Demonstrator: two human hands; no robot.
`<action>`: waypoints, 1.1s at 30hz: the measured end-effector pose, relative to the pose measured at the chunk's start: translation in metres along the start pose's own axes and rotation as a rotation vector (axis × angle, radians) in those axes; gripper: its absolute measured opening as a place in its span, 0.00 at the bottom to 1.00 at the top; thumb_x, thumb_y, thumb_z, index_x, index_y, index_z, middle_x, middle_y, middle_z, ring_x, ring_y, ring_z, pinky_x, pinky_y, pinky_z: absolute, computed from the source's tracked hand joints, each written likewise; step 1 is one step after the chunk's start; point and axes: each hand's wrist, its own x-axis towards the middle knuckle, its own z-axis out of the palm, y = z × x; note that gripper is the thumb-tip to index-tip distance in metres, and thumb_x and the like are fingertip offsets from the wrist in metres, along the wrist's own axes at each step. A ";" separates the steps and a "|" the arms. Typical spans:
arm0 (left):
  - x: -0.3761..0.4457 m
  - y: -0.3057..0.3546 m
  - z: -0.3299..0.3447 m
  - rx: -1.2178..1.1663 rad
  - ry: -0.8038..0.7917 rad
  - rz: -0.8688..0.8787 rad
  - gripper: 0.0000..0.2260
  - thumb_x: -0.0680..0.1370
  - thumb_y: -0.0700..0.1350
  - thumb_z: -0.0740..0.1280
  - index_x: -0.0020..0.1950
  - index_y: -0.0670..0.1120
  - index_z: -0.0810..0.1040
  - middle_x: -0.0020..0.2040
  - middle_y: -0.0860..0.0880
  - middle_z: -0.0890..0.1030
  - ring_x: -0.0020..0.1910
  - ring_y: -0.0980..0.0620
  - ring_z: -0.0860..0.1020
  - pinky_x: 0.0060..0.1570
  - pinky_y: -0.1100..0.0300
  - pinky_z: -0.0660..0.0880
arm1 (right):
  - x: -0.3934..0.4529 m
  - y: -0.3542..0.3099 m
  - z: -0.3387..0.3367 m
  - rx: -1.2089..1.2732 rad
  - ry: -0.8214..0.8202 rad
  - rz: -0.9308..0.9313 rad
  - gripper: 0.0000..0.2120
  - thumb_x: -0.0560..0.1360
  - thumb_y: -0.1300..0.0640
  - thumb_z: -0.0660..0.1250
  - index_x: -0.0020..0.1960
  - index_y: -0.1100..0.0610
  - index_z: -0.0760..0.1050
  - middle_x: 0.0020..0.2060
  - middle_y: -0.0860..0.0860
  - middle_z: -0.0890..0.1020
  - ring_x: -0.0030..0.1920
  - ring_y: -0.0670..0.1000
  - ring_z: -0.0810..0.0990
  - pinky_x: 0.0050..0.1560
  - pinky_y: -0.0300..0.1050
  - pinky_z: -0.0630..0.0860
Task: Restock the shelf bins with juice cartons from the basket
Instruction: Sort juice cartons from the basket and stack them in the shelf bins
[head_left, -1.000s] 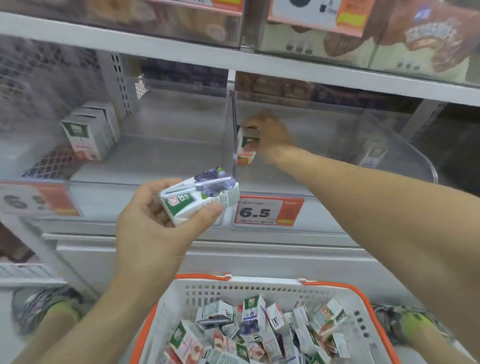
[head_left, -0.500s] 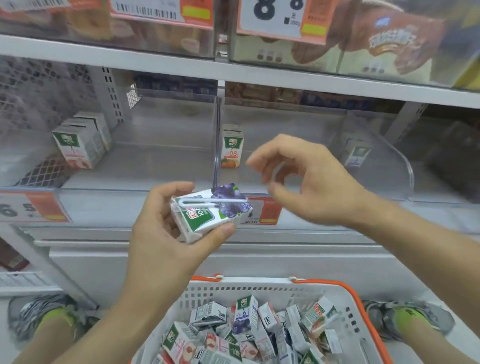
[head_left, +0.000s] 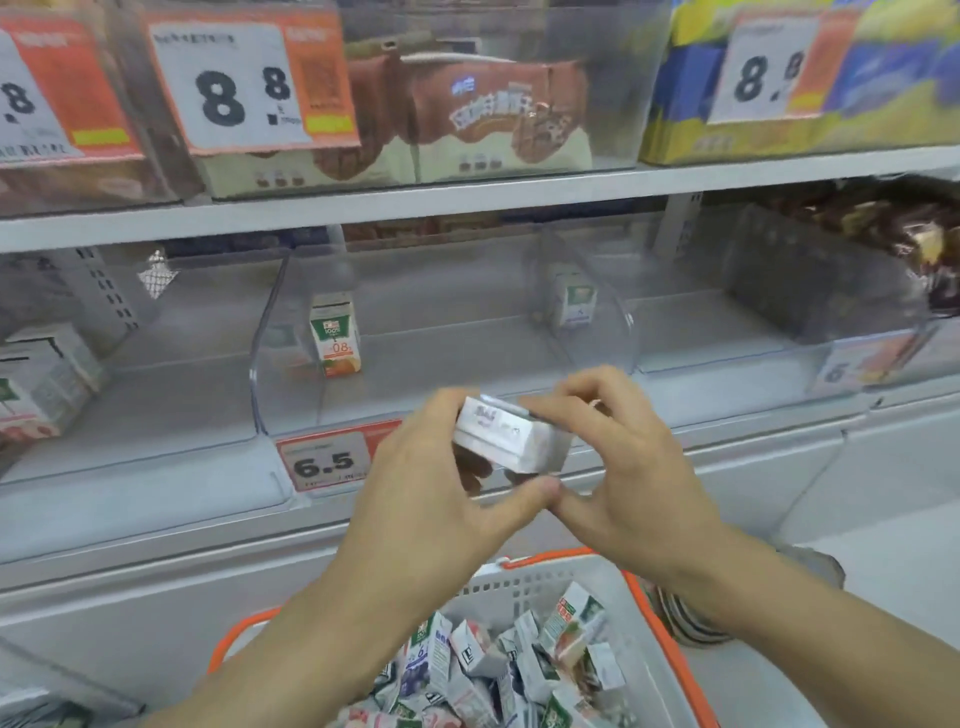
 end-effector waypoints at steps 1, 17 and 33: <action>0.007 0.008 0.006 0.008 -0.020 0.055 0.21 0.66 0.59 0.77 0.54 0.61 0.73 0.45 0.60 0.79 0.44 0.60 0.78 0.41 0.67 0.74 | -0.002 0.007 -0.009 0.027 0.022 0.039 0.21 0.72 0.54 0.75 0.63 0.55 0.78 0.52 0.49 0.75 0.51 0.48 0.75 0.50 0.44 0.75; 0.080 -0.038 0.099 0.509 -0.030 0.448 0.22 0.71 0.50 0.76 0.62 0.51 0.75 0.48 0.55 0.80 0.43 0.52 0.80 0.45 0.59 0.67 | 0.115 0.193 -0.053 0.055 -0.227 0.591 0.25 0.68 0.61 0.80 0.60 0.54 0.71 0.53 0.53 0.81 0.43 0.50 0.83 0.37 0.36 0.82; 0.079 -0.042 0.100 0.480 0.059 0.530 0.23 0.70 0.41 0.77 0.62 0.48 0.76 0.54 0.50 0.82 0.52 0.46 0.81 0.55 0.58 0.69 | 0.113 0.181 -0.045 -0.214 -0.096 0.399 0.12 0.72 0.59 0.72 0.56 0.57 0.77 0.47 0.51 0.81 0.47 0.51 0.81 0.52 0.44 0.77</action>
